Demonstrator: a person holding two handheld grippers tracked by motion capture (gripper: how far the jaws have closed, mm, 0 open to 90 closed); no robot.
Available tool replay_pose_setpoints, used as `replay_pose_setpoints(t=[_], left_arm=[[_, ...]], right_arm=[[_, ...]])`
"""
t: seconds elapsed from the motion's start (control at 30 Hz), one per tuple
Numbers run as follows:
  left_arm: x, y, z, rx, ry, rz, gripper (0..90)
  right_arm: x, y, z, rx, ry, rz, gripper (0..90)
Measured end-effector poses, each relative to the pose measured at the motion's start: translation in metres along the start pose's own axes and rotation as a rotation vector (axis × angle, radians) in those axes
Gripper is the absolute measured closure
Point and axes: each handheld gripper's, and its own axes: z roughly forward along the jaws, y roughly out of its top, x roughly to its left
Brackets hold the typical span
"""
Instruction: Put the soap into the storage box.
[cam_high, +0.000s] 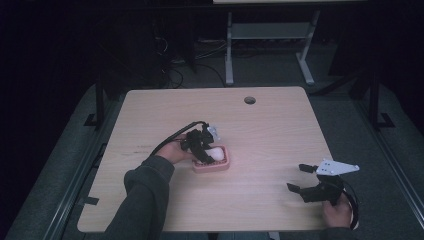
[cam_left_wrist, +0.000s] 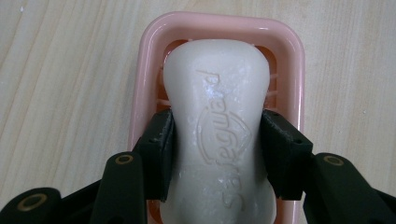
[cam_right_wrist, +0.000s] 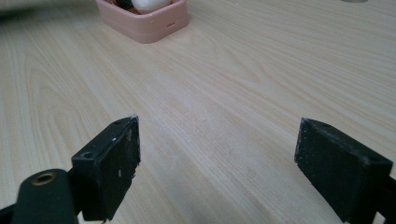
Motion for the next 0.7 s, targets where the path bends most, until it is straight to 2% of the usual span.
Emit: replay_pose_setpoints(t=[0.17,0.47,0.7], left_arm=[[0.000,-0.001,0.001,0.011,-0.009,-0.002,48.6],[-0.003,-0.001,-0.009,-0.018,0.015,0.005,46.8],[-0.005,-0.005,-0.017,-0.021,0.030,-0.001,43.7]], right_arm=[[0.001,0.000,0.000,0.003,0.000,0.000,13.5],[0.001,0.001,0.001,0.003,0.001,-0.005,13.5],[0.002,0.001,0.002,0.006,0.000,-0.007,13.5]])
